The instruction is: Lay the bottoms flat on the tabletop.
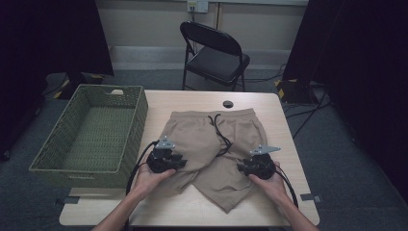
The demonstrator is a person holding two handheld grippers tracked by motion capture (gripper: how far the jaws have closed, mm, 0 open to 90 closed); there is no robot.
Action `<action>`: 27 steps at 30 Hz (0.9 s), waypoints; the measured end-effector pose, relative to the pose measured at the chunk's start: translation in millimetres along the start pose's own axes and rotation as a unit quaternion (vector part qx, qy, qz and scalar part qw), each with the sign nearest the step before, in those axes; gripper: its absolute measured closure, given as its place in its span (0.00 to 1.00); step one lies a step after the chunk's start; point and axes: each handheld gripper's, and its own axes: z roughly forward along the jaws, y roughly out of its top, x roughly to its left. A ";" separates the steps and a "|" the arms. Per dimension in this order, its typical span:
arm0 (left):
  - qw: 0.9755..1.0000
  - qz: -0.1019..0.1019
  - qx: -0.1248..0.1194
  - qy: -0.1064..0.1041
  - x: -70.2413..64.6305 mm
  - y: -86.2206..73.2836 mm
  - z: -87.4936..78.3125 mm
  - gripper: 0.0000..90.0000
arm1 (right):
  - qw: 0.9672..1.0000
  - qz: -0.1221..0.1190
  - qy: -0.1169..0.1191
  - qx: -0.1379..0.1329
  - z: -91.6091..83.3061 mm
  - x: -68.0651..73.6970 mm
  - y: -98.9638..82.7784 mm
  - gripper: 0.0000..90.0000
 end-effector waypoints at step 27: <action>0.999 -0.004 -0.050 0.013 5.8 21.6 14.1 0.67 | 0.997 0.027 -0.066 -0.034 -20.9 -34.9 3.1 0.58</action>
